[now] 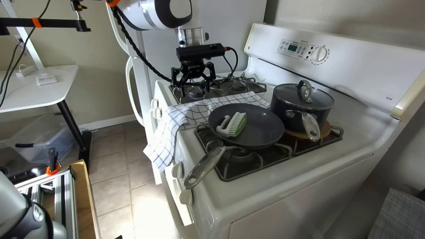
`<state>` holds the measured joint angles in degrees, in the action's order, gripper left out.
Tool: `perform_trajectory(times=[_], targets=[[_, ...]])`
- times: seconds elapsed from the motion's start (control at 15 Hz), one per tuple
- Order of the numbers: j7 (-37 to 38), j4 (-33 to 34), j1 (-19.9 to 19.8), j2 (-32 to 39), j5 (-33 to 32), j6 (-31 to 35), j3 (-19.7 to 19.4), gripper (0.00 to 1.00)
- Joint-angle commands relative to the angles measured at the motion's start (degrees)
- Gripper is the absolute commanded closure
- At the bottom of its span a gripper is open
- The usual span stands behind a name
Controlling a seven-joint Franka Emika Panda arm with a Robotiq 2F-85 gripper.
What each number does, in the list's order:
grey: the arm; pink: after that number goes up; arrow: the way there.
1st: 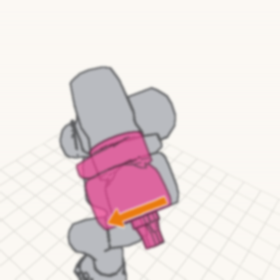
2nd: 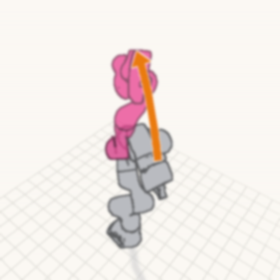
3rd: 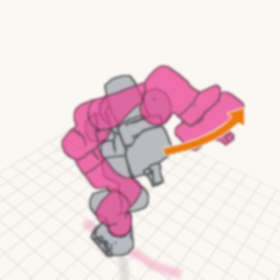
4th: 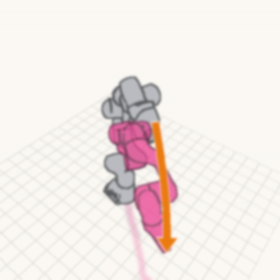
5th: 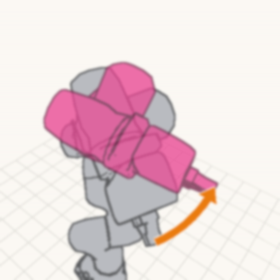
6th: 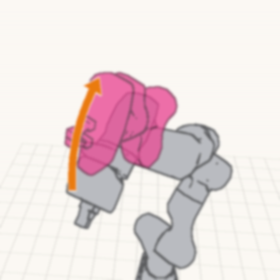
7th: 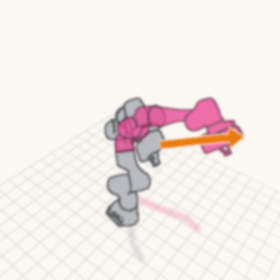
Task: Put the towel on the left side of the stove.
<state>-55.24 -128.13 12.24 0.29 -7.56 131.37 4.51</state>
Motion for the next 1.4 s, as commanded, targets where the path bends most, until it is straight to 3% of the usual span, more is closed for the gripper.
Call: perform_trajectory(times=[0.0,0.33,0.73,0.93,1.33], targets=[[5.1,3.4,-1.3,4.6,-4.8,-0.5,1.8,0.00],[8.0,5.0,-2.5,7.5,-3.2,-0.9,2.3,0.00],[-10.5,1.3,-6.8,6.5,11.9,7.8,3.8,0.00],[-16.7,1.1,-8.1,6.4,16.3,7.2,3.8,0.00],[-18.5,-0.7,-8.9,6.2,14.7,6.4,2.8,0.00]])
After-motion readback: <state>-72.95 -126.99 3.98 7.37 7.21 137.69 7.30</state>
